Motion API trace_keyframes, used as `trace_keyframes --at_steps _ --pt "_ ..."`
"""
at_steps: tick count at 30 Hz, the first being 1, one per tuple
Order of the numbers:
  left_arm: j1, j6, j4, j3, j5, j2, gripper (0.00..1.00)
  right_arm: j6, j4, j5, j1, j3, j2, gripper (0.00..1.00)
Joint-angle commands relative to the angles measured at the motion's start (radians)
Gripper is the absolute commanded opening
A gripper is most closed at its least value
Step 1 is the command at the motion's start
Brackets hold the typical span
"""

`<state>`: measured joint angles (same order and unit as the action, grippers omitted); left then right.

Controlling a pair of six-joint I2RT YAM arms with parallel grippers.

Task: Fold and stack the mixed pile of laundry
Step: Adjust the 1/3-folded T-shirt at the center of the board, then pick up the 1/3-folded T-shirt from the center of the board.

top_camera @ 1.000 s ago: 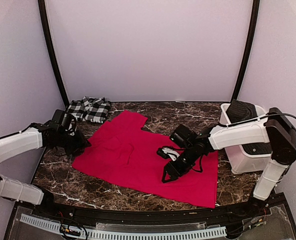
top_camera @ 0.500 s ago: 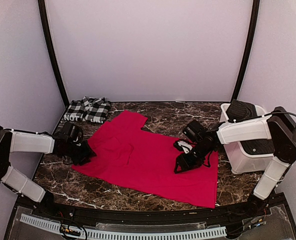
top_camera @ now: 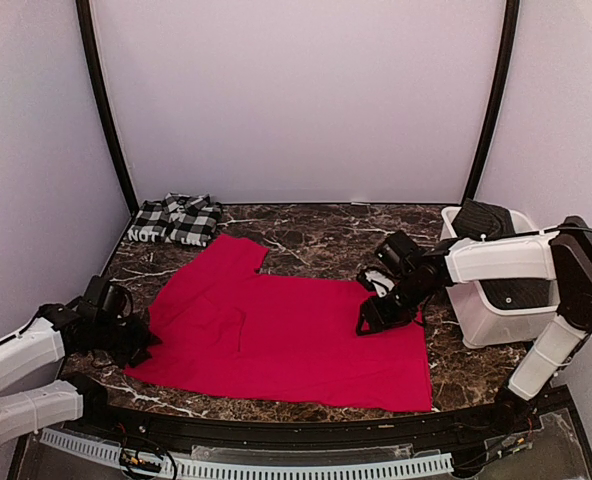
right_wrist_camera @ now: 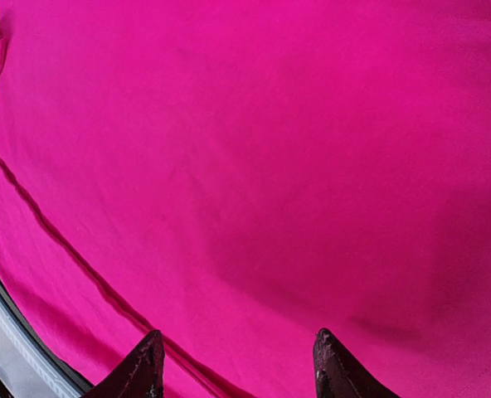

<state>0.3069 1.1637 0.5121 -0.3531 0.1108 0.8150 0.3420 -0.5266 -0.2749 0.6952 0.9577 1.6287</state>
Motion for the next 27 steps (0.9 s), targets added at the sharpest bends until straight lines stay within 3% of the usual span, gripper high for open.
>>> trace_keyframes --at_steps 1,4,8,12,19,27 --pt "0.0 -0.061 0.123 -0.06 -0.008 -0.088 0.39 0.002 -0.006 0.044 -0.028 -0.01 -0.029 0.58" --pt "-0.001 -0.27 0.046 -0.181 -0.035 0.015 0.43 -0.009 -0.002 0.049 -0.069 0.005 -0.032 0.58" --pt "-0.002 -0.476 -0.11 -0.424 -0.008 0.294 0.5 -0.035 -0.001 0.059 -0.167 0.03 -0.057 0.57" --pt "-0.017 -0.631 -0.204 -0.66 0.042 0.63 0.49 -0.05 0.008 0.07 -0.253 0.064 -0.072 0.56" --pt "-0.032 -0.815 -0.145 -1.09 0.064 0.996 0.47 -0.085 0.01 0.144 -0.313 0.164 0.028 0.54" --pt "-0.035 -0.905 -0.068 -1.359 0.077 1.216 0.46 -0.141 -0.017 0.335 -0.321 0.243 0.173 0.46"
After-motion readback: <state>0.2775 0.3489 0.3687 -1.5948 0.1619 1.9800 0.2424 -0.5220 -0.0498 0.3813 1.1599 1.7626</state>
